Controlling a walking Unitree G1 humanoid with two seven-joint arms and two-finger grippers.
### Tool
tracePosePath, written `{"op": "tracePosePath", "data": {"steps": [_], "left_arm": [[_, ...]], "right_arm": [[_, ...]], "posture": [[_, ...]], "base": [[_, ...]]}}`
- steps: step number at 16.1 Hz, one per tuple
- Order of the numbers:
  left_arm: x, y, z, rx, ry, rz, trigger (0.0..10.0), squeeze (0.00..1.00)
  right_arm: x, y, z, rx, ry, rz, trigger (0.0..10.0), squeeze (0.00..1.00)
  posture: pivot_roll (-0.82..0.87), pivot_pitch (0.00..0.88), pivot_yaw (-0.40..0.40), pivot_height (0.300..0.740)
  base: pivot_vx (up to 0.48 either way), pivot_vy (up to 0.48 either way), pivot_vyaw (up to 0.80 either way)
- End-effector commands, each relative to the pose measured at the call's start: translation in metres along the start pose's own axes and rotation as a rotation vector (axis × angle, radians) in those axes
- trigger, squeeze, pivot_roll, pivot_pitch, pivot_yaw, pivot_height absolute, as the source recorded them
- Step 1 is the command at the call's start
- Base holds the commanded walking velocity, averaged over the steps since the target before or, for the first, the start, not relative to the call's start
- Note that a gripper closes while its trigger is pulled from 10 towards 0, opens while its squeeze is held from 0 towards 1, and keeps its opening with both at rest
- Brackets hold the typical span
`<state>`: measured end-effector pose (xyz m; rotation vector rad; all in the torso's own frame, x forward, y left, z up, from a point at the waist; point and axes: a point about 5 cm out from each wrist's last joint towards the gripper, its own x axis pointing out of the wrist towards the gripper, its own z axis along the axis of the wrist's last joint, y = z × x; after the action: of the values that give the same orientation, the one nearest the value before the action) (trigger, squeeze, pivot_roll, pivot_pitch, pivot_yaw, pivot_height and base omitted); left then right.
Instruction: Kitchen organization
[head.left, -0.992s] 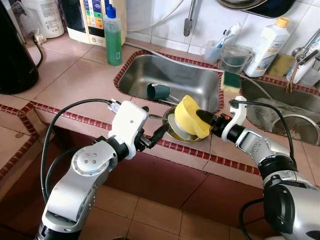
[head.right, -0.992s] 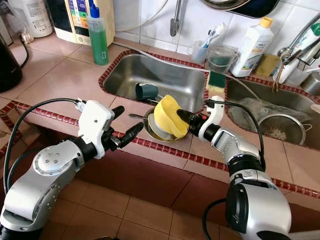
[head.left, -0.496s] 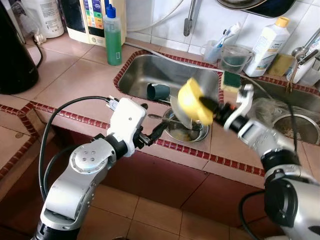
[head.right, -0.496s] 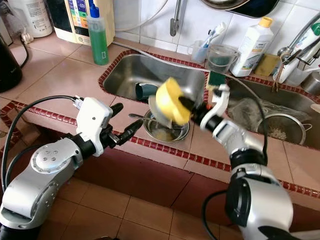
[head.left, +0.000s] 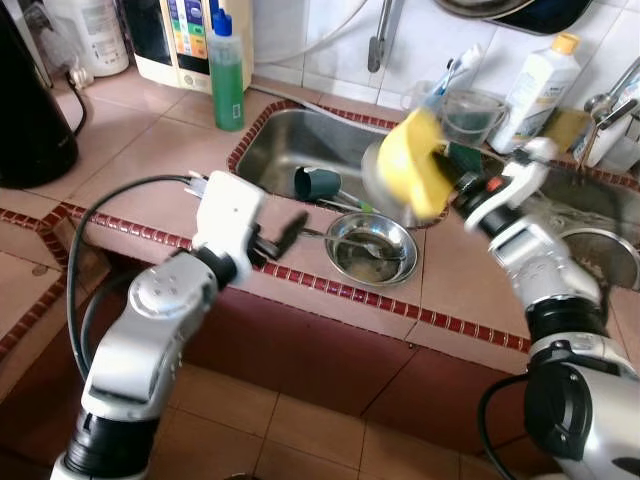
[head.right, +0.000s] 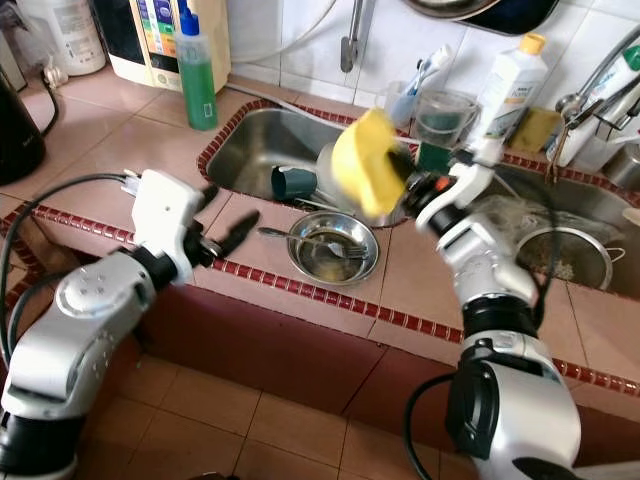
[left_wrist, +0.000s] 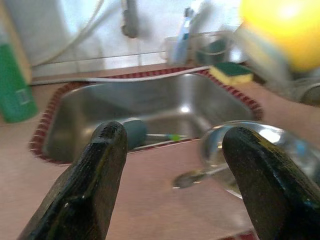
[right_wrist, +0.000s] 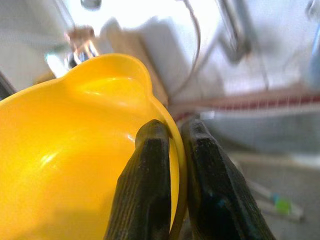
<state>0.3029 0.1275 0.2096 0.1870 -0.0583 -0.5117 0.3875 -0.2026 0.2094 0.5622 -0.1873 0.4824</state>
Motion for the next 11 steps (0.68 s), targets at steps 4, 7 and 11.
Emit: {"op": "tracePosePath", "data": {"steps": [4,7,11], "left_arm": [[0.013,0.025,0.004,-0.020,-0.080,0.127,10.0,0.00],[0.015,0.034,-0.010,-0.094,-0.083,0.216,10.0,0.00],[0.016,0.033,-0.022,-0.170,-0.112,0.225,10.0,0.00]], "right_arm": [[-0.026,-0.010,0.020,-0.196,-0.240,-0.183,10.0,0.00],[-0.043,0.002,0.016,-0.366,-0.286,-0.269,10.0,0.00],[-0.073,0.020,-0.019,-0.555,-0.278,-0.406,10.0,0.00]], "posture": [[0.01,0.038,-0.065,0.740],[-0.01,0.017,-0.042,0.740],[-0.04,0.000,-0.011,0.740]], "base": [[0.000,0.000,0.00],[0.000,0.000,0.00],[0.000,0.000,0.00]]}}
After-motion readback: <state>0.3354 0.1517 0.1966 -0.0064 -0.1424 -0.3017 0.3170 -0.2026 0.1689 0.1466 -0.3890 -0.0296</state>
